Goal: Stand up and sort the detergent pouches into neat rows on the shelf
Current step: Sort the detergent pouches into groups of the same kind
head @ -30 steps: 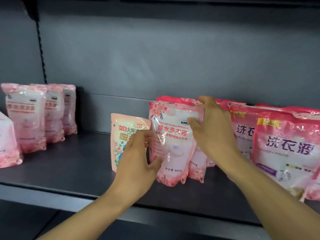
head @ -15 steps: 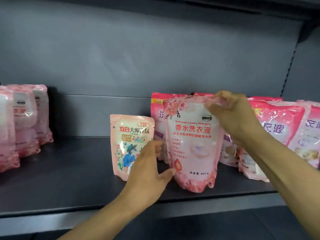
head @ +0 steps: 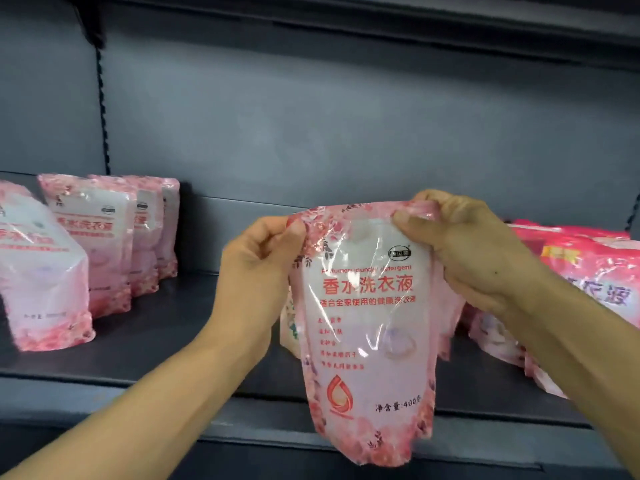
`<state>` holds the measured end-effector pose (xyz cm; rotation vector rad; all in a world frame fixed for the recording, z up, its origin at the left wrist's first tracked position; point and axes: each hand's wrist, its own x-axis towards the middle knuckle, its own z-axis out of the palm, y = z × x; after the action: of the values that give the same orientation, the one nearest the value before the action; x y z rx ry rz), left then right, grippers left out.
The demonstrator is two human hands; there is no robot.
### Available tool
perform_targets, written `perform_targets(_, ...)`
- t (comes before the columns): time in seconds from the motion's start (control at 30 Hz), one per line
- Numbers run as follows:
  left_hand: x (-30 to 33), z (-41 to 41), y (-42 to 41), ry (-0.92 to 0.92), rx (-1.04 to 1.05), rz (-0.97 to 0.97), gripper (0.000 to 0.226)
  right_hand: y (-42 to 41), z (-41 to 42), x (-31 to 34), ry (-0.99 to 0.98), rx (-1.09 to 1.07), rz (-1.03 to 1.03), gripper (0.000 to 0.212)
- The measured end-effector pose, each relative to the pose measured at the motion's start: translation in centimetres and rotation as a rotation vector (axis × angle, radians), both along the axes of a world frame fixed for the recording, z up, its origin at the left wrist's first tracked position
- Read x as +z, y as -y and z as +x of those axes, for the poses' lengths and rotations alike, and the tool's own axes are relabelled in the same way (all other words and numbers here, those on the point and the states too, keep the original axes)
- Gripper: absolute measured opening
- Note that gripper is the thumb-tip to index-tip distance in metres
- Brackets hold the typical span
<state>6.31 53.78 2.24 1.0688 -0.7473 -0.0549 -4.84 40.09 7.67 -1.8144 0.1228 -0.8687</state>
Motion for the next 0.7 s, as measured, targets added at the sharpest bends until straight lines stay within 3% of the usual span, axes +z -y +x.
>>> perform_targets(0.23, 0.8, 5.1, -3.4, -0.02, 0.188, 0.064, 0.032, -1.7, 6.4, -0.4, -0.056, 0.126, -0.123, 0.04)
perform_targets(0.5, 1.8, 13.2, -3.5, -0.25, 0.202, -0.013, 0.036, -2.0, 14.9, 1.0, -0.202, 0.02, -0.512, 0.029)
perform_targets(0.7, 1.4, 19.4, -1.3, -0.199, 0.196, -0.027, 0.038, -0.9, 21.5, 1.7, -0.371, 0.037, -0.617, 0.009)
